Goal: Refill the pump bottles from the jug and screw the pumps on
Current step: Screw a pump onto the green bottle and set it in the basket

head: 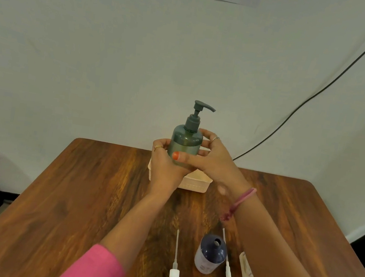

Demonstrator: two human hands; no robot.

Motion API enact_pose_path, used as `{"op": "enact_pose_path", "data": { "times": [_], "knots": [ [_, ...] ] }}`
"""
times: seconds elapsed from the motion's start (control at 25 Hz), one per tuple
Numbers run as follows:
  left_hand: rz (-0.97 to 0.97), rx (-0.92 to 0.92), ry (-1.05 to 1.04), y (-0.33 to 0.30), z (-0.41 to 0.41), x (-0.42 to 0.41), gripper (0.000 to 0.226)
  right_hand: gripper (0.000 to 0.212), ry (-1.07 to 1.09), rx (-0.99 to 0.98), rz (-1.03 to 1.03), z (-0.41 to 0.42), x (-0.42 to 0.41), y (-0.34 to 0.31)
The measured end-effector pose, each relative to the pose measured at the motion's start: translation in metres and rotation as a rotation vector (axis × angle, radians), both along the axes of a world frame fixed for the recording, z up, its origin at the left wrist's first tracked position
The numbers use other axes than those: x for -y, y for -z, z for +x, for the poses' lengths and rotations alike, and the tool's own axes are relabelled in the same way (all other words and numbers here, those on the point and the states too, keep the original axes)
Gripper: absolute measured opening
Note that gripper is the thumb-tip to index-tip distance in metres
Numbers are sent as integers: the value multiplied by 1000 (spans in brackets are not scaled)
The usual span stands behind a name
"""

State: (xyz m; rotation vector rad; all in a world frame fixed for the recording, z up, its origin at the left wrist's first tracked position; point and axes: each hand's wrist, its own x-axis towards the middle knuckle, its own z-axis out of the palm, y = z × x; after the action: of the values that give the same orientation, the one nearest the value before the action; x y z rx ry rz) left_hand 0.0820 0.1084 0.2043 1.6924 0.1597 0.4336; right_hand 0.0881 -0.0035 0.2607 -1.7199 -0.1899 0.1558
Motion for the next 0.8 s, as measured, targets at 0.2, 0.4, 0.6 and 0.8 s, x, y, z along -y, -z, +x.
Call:
{"op": "enact_pose_path", "data": {
  "times": [0.2,0.4,0.6,0.8],
  "knots": [
    [8,-30,5,16,26,-13,77,77,140,123,-107,22,-28,30],
    [22,-105,87,40,50,-38,96,70,179,77,-173,67,-46,53],
    [38,-266,58,82,56,-69,94,71,193,33,-285,124,-57,97],
    [42,-380,104,124,54,-102,57,69,270,-31,-419,172,-65,146]
  ]
}}
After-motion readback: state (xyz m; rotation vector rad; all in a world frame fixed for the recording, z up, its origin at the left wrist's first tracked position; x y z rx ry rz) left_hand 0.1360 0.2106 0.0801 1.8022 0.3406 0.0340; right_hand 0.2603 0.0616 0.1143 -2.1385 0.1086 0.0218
